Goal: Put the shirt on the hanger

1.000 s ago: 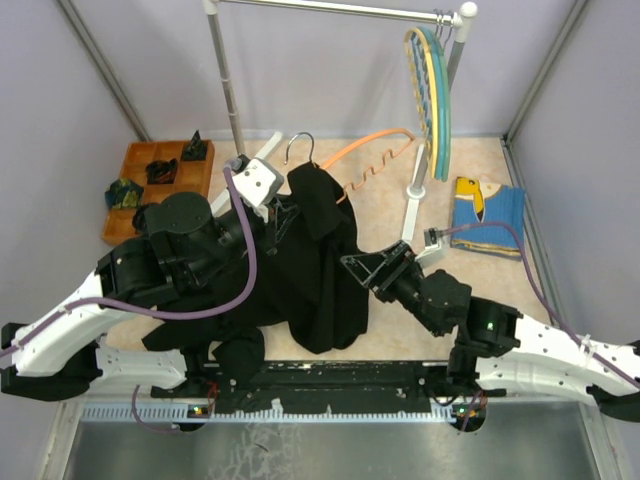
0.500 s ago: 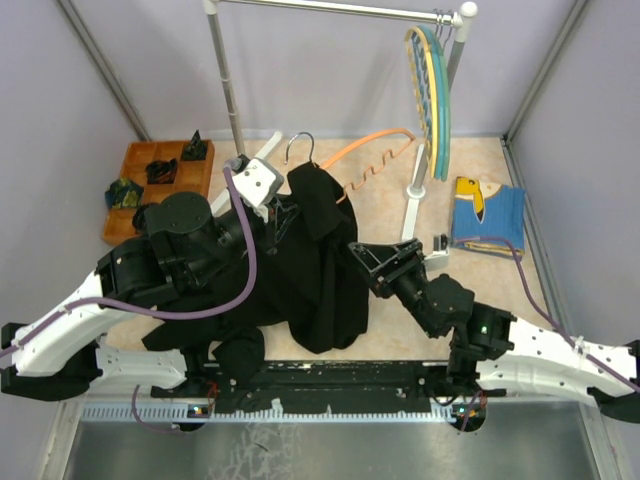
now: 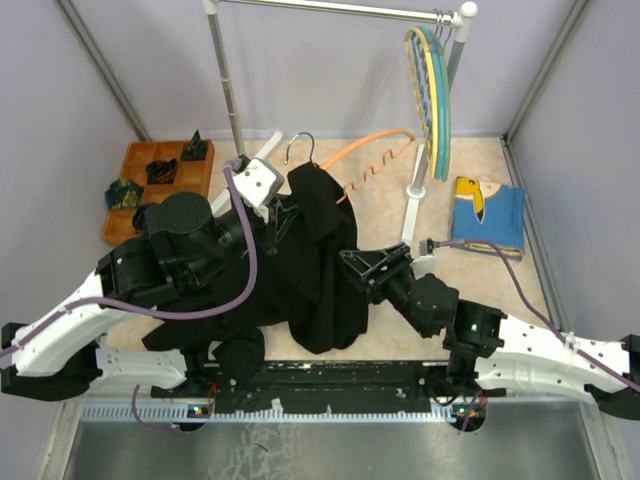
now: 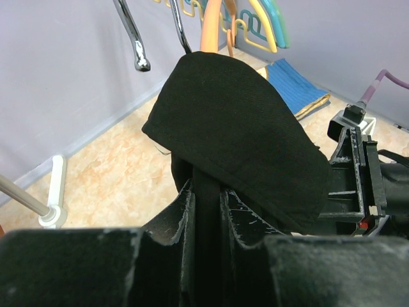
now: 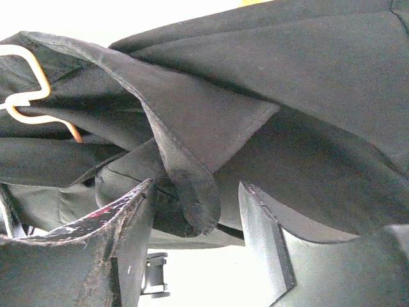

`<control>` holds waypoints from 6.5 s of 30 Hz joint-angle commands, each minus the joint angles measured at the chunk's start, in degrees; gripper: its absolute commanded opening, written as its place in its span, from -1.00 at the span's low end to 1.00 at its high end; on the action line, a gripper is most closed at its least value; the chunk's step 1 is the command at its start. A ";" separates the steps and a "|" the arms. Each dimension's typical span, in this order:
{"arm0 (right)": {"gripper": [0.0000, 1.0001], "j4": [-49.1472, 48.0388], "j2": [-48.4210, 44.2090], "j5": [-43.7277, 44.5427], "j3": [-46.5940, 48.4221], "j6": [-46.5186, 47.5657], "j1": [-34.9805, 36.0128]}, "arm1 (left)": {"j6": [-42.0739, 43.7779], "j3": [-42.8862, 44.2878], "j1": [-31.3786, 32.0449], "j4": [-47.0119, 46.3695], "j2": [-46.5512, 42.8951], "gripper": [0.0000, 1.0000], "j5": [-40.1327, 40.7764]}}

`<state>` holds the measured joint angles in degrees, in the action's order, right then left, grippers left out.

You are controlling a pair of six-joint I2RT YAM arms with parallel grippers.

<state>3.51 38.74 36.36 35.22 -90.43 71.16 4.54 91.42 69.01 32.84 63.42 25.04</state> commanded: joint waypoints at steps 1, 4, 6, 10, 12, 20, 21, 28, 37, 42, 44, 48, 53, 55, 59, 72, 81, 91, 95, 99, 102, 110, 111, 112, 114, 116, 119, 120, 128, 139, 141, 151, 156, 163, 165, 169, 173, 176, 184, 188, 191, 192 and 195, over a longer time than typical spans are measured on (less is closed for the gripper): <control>0.07 -2.30 -0.53 1.21 -0.91 -2.76 0.50 | 0.22 0.79 -0.13 -5.15 -1.19 -1.00 0.05; -0.11 -5.84 -1.17 2.20 -1.77 -1.49 0.48 | 0.08 0.73 -0.06 -4.93 -1.10 -1.00 -0.30; -0.35 -6.92 -1.56 3.68 -1.78 0.41 0.48 | -0.16 0.56 -0.10 -4.73 -1.31 -1.00 -0.70; -0.97 -8.68 -2.70 7.74 -1.51 6.58 0.50 | -1.27 -0.28 -0.10 -3.84 -2.64 -1.00 -1.93; -1.00 -6.83 -3.44 10.30 0.21 11.14 0.42 | -2.06 -1.46 -0.04 -3.51 -3.94 -1.00 -2.85; -1.00 0.07 -1.46 -8.36 6.14 19.23 -18.07 | -5.12 -7.60 -0.11 -4.35 -11.81 -1.00 -9.11; -1.00 -0.02 -0.24 -12.89 6.65 19.62 -21.20 | -5.48 -8.14 -0.16 -4.36 -12.57 -1.00 -9.64; -1.00 2.35 3.26 -24.15 11.05 24.59 -32.23 | -7.37 -9.77 -0.03 -2.42 -15.21 -1.00 -10.45; -1.00 10.01 1.95 -18.22 15.99 30.98 -36.12 | -7.35 -9.91 -0.15 -0.37 -15.69 -1.00 -10.06; -1.00 13.76 1.52 -13.60 19.39 34.16 -36.35 | -7.26 -10.22 -0.06 0.33 -15.57 -1.00 -10.11; -1.00 14.84 1.51 -11.86 20.53 34.88 -36.35 | -7.27 -10.36 -0.07 0.34 -15.67 -1.00 -10.22; -1.00 16.57 2.25 -9.13 23.57 36.83 -36.35 | -7.24 -10.81 -0.03 0.37 -15.92 -1.00 -11.08; -1.00 19.43 3.85 -5.24 27.40 40.01 -36.34 | -7.26 -10.97 -0.08 0.96 -16.15 -1.00 -11.25; -1.00 20.30 4.10 -3.31 28.56 41.62 -36.29 | -7.31 -11.08 -0.14 1.13 -16.30 -1.00 -11.22; -1.00 22.31 4.52 -0.05 30.44 45.28 -36.35 | -7.27 -11.25 -0.13 1.39 -16.36 -1.00 -11.15; -1.00 20.82 6.84 4.03 35.16 63.17 -36.35 | -7.00 -11.56 -0.04 2.20 -15.36 -1.00 -11.77; -1.00 18.17 6.16 4.68 38.28 78.24 -36.32 | -7.08 -11.88 -0.06 2.77 -14.89 -1.00 -11.68; -1.00 17.69 5.95 -0.97 41.96 89.55 -36.35 | -7.11 -12.20 -0.12 3.18 -13.05 -1.00 -12.23; -1.00 16.68 5.91 -2.12 43.94 91.03 -36.34 | -7.01 -12.14 -0.07 3.18 -12.21 -1.00 -12.94; -1.00 14.93 5.23 -6.15 44.66 92.53 -36.35 | -7.07 -12.14 -0.07 3.20 -11.68 -1.00 -13.42; -1.00 14.41 4.79 -10.31 44.59 92.96 -36.35 | -7.08 -12.19 -0.03 3.10 -11.31 -1.00 -13.47; -0.72 22.59 4.47 -32.36 43.23 91.63 -36.31 | -7.26 -12.36 -0.09 1.83 -11.64 -1.00 -12.26; -0.63 24.31 4.17 -32.33 42.66 91.01 -36.35 | -7.27 -12.27 -0.09 1.92 -11.87 -1.00 -11.68; -0.43 26.90 3.89 -30.71 42.11 90.52 -36.35 | -7.26 -12.14 -0.05 2.12 -12.04 -1.00 -11.15; 0.13 31.70 2.96 -24.32 41.16 88.30 -36.30 | -7.07 -11.31 -0.11 3.35 -12.25 -1.00 -10.66; 0.26 36.22 1.10 -19.33 40.24 87.51 -36.32 | -6.79 -10.15 -0.11 4.86 -12.19 -1.00 -10.54; 0.38 39.80 -2.47 -19.20 40.58 88.01 -36.35 | -6.40 -9.11 -0.11 6.95 -11.89 -1.00 -11.57; 0.41 39.85 -3.78 -20.94 40.70 88.63 -36.35 | -6.28 -8.99 -0.07 7.47 -11.60 -1.00 -12.15; 0.67 33.98 -4.62 -49.01 39.59 98.30 -36.35 | -6.05 -9.69 -0.02 9.26 -7.81 -1.00 -20.98; 0.69 33.48 3.34 -72.50 39.32 108.51 -36.35 | -5.00 -6.43 -0.07 15.35 -1.29 -1.00 -28.70; 0.68 35.95 4.71 -75.36 39.17 109.08 -36.35 | -5.00 -6.07 -0.03 15.74 -0.86 -1.00 -29.87; 0.56 37.73 6.60 -77.86 35.57 109.13 -36.35 | -4.74 -4.65 -0.10 16.35 0.37 -1.00 -34.05; 0.09 37.53 7.75 -79.98 35.02 108.51 -36.32 | -4.71 -4.26 -0.02 16.46 0.70 -1.00 -33.76; -0.99 35.51 7.49 -83.41 34.01 107.42 -36.34 | -4.80 -4.23 -0.05 15.46 0.57 -1.00 -33.96; -1.00 34.80 7.18 -83.92 33.52 107.06 -36.34 | -4.80 -4.24 -0.04 14.96 0.38 -1.00 -33.94; -1.00 32.71 6.17 -84.81 32.67 106.10 -36.35 | -4.97 -4.43 -0.07 13.46 0.26 -1.00 -34.51; -1.00 30.59 5.53 -85.54 31.91 105.39 -36.33 | -5.37 -4.50 -0.07 11.99 1.09 -1.00 -36.58; -1.00 29.19 5.63 -86.08 31.51 104.78 -36.34 | -5.41 -4.50 -0.02 9.89 2.09 -0.97 -37.63; -1.00 28.07 5.96 -87.50 31.00 104.20 -36.35 | -5.46 -3.59 -0.13 7.39 4.42 -0.84 -39.33; -1.00 27.01 5.90 -88.00 30.41 103.53 -36.35 | -5.29 -2.83 -0.09 6.49 5.38 -0.79 -39.56; -1.00 26.26 5.82 -88.49 29.72 103.06 -36.35 | -5.09 -2.24 -0.02 5.84 5.81 -0.71 -39.68; -1.00 26.11 5.82 -88.63 29.61 103.00 -36.31 | -5.07 -2.03 -0.03 5.69 5.96 -0.69 -39.63; -1.00 25.61 5.74 -88.74 29.14 102.83 -36.28 | -5.00 -1.70 -0.02 5.33 6.33 -0.62 -39.79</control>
<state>38.89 43.57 -47.92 64.73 15.09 34.20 -0.60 87.31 68.03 52.86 67.07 -9.21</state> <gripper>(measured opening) 0.059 0.201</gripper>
